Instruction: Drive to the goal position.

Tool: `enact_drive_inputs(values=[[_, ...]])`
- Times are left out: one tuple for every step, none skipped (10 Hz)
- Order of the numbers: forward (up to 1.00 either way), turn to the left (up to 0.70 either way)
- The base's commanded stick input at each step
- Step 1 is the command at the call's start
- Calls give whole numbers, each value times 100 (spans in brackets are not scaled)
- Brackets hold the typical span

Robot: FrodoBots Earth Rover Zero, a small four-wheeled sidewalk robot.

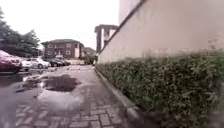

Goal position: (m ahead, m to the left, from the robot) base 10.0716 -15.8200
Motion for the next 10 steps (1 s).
enact_drive_inputs(values=[[69, 35], [69, 35], [69, 4], [69, 8], [69, 25], [69, 18], [69, 4], [69, 3], [69, 27], [69, 17]])
